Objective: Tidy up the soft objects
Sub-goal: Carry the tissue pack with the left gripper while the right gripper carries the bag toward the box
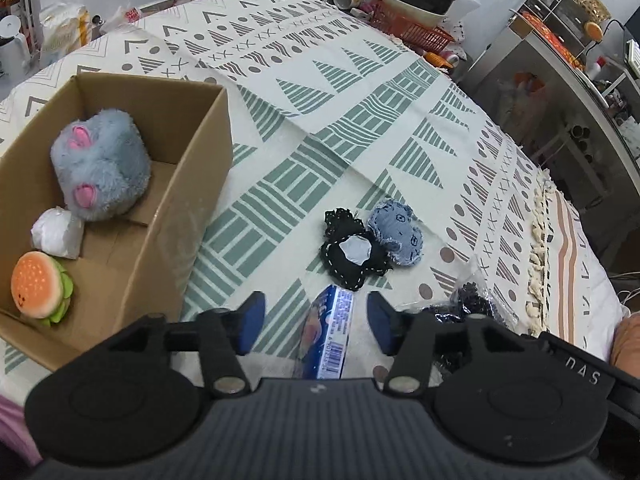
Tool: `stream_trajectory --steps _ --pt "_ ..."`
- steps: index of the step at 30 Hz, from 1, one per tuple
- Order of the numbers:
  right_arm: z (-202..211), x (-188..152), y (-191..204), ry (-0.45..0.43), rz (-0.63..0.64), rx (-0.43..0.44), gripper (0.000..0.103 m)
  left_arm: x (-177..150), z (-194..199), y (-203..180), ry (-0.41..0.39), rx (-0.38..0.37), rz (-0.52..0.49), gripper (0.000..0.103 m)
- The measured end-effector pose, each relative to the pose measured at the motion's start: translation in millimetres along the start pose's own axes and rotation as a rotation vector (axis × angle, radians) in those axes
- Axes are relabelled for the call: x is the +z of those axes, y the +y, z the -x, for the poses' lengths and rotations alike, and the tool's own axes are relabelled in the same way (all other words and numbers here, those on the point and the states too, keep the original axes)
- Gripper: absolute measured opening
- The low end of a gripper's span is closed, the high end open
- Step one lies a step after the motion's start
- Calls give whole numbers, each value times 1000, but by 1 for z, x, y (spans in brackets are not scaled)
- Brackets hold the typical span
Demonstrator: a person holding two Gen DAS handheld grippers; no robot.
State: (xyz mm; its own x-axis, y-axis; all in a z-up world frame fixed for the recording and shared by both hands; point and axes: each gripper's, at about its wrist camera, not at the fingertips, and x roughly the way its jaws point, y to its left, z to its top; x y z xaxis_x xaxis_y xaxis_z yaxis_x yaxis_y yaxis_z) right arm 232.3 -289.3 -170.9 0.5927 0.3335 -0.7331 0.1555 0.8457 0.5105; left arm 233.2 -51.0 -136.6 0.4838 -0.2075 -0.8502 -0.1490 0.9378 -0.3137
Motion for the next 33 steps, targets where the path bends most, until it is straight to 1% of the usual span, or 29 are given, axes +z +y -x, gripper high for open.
stream_trajectory --steps 5,9,14,17,18,19,20,21,26,27,29,31,33 --pt "-5 0 0 4 -3 -18 37 -5 -3 -5 -7 -11 -31 59" --pt "-9 0 -2 7 -10 -30 37 -10 -11 -12 14 24 -65 59" --pt "-12 0 -3 10 -18 -47 37 -21 -22 -20 42 44 -123 58" --pt "-12 -1 -3 3 -18 -49 37 -26 -30 -21 64 37 -125 52" --pt "-11 -2 -2 0 -16 -52 37 -27 -31 -20 69 37 -121 43" --pt "-11 -2 -2 -3 -12 -54 37 -28 -32 -19 73 39 -118 29" --pt "-10 -3 -2 -6 -9 -56 37 -28 -33 -19 78 45 -117 23" --pt "-8 -4 -1 -9 -4 -59 37 -28 -33 -19 77 48 -116 20" --pt "-3 -6 2 -18 10 -66 37 -24 -17 -19 25 40 -119 19" --pt "-1 -7 3 -14 4 -57 37 -23 -13 -19 16 35 -116 19" --pt "2 -9 3 -5 -15 -28 37 -21 -4 -18 3 19 -106 19" --pt "4 -11 7 -5 -10 -26 37 -18 6 -17 -9 -11 -95 19" --pt "8 -14 11 -6 0 -23 37 -18 17 -18 -33 -22 -100 19"
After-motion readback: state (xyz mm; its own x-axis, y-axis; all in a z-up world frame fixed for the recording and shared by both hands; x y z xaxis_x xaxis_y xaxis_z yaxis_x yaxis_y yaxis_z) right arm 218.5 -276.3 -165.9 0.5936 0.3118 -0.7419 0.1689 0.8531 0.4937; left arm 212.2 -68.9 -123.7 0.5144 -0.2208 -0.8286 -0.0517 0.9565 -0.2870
